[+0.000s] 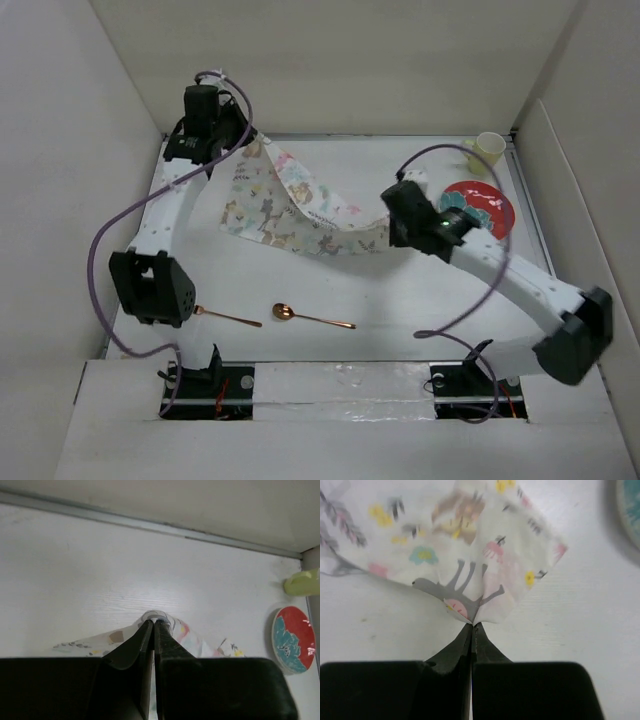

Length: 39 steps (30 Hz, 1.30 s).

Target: Set the dinner table for one person

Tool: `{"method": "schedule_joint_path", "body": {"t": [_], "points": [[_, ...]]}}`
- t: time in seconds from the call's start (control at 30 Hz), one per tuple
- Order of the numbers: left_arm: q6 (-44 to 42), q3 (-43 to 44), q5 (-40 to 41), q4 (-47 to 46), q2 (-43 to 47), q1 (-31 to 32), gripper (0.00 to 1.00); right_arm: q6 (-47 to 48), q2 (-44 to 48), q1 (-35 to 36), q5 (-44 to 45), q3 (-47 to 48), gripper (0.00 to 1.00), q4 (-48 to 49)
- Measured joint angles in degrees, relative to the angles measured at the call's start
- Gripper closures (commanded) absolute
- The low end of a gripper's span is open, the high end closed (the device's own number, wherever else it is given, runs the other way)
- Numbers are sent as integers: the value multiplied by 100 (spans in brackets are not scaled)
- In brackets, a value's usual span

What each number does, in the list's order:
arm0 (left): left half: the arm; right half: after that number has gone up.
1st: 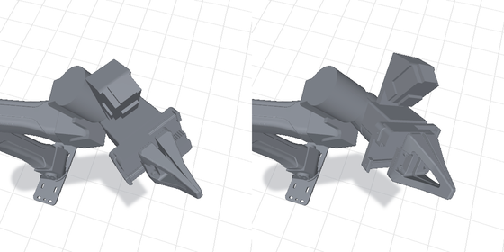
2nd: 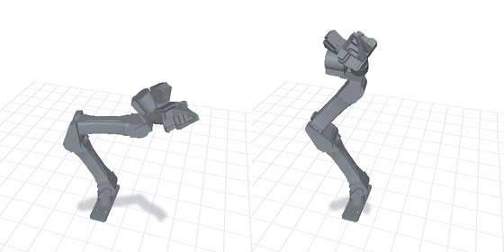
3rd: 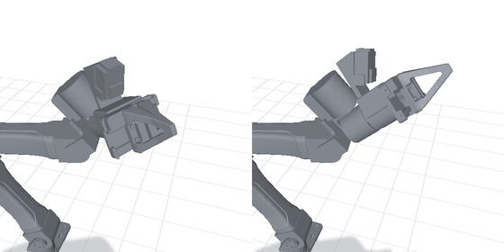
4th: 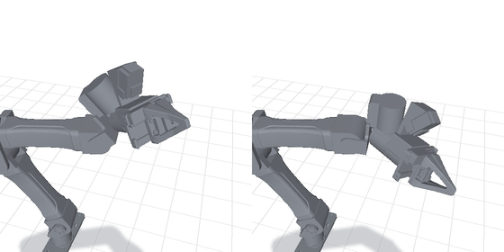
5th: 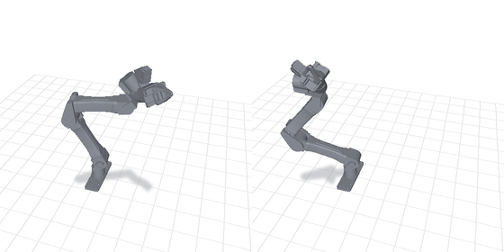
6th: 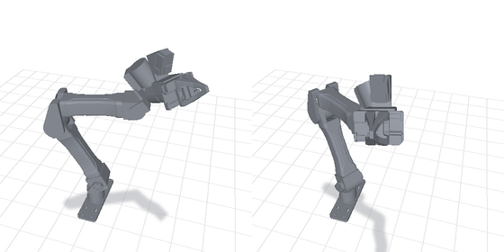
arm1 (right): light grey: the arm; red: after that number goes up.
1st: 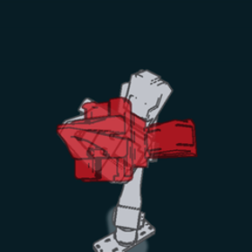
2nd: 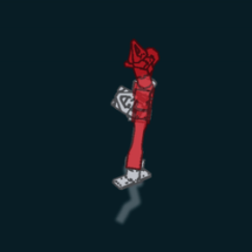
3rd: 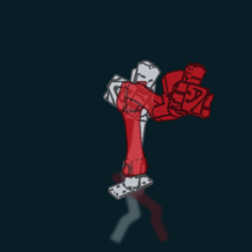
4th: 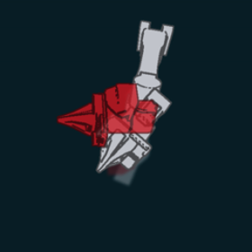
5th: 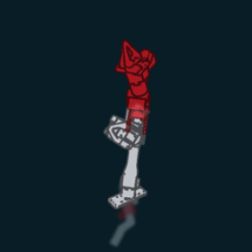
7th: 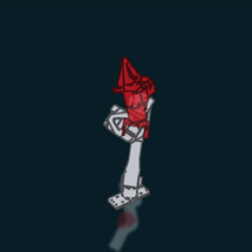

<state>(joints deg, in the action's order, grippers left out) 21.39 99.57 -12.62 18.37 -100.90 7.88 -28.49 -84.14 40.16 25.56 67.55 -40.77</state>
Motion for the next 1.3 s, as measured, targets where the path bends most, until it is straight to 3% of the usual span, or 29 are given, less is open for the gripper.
{"method": "schedule_joint_path", "body": {"t": [0.17,0.37,0.53,0.67,0.77,0.9,1.07,1.17,1.3], "points": [[-101,-48,568,125,1565,0,100,251,1930,17,444,1578,100,-673],[-151,-37,1143,201,3432,0,100,391,2844,46,732,3331,100,-1272],[-151,256,1355,503,4212,0,100,527,2682,46,684,4334,100,-1705],[-140,269,1360,546,4454,0,100,804,2361,-232,544,4358,100,-1685],[-116,-293,1357,448,4476,0,100,1016,1958,-813,168,4009,100,-1443],[-94,-1237,1333,415,3947,-15,100,1185,1130,-1530,-494,3512,100,-1134],[-94,-1462,1311,133,2087,-66,100,1215,-326,-2094,-1246,3276,100,-654],[-103,-1016,1320,90,649,-85,100,1217,-1342,-2315,-1543,3445,100,-361],[-151,404,1414,240,-1351,-105,100,1215,-3110,-2640,-1880,4369,100,-109]]}}
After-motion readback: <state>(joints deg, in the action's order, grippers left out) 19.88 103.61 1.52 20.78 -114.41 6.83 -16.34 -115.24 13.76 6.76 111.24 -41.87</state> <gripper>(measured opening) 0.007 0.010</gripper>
